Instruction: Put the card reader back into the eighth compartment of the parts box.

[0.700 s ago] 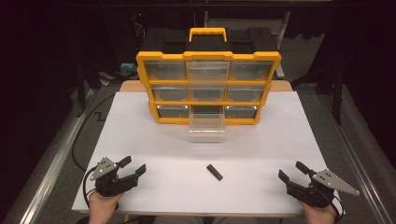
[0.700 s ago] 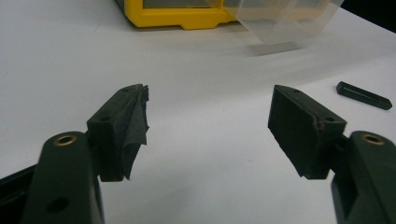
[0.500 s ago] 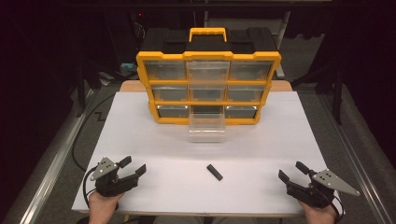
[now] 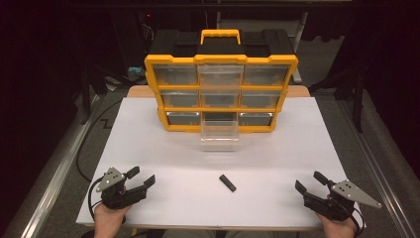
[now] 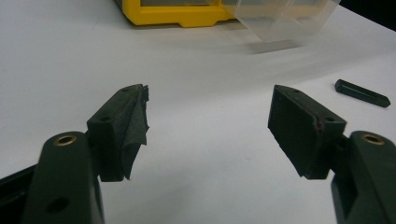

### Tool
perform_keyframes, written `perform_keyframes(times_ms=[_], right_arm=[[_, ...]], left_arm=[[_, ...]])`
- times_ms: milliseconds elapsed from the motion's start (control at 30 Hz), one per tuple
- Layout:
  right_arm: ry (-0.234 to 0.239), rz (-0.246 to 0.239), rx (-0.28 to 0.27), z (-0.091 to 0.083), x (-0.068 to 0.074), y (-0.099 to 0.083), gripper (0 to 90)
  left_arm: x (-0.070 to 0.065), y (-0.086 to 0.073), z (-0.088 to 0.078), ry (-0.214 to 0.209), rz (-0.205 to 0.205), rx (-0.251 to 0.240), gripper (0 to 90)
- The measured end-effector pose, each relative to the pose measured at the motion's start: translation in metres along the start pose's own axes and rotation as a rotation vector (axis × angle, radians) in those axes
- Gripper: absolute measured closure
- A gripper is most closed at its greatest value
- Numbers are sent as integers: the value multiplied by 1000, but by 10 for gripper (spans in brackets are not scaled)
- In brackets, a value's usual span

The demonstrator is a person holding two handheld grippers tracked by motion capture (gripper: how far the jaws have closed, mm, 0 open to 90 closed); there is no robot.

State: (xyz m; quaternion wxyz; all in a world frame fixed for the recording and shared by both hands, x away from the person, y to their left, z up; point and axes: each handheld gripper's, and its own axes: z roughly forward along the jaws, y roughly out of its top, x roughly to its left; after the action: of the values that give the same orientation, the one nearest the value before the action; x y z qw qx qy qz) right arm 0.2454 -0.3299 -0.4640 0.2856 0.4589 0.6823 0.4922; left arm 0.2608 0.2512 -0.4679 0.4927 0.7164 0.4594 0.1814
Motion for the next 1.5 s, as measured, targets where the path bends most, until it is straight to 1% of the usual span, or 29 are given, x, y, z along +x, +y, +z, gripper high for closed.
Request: perform_keyframes(times_ms=[233, 300, 333, 533, 700, 767, 1100, 1133, 1500], right_arm=[[1, 2, -5, 0, 0, 0, 243], [1, 5, -17, 0, 1, 1, 247], [2, -3, -17, 0, 1, 1, 247], [7, -10, -14, 1, 4, 2, 248], [17, -11, -13, 3, 7, 3, 248], [19, -20, -14, 4, 8, 3, 248], [44, -26, -11, 8, 13, 5, 248], [40, -31, -14, 8, 13, 5, 248], [63, -45, -13, 13, 19, 7, 251]], left_arm=[[0, 0, 0, -1, 2, 2, 294], [0, 0, 0, -2, 1, 3, 294], [0, 0, 0, -2, 1, 4, 294], [0, 0, 1, -2, 2, 1, 294], [0, 0, 1, -4, 3, 4, 294], [0, 0, 1, -4, 3, 4, 295], [0, 0, 1, -2, 3, 4, 294], [0, 0, 1, -2, 3, 5, 294], [-1, 0, 2, -1, 4, 6, 295]])
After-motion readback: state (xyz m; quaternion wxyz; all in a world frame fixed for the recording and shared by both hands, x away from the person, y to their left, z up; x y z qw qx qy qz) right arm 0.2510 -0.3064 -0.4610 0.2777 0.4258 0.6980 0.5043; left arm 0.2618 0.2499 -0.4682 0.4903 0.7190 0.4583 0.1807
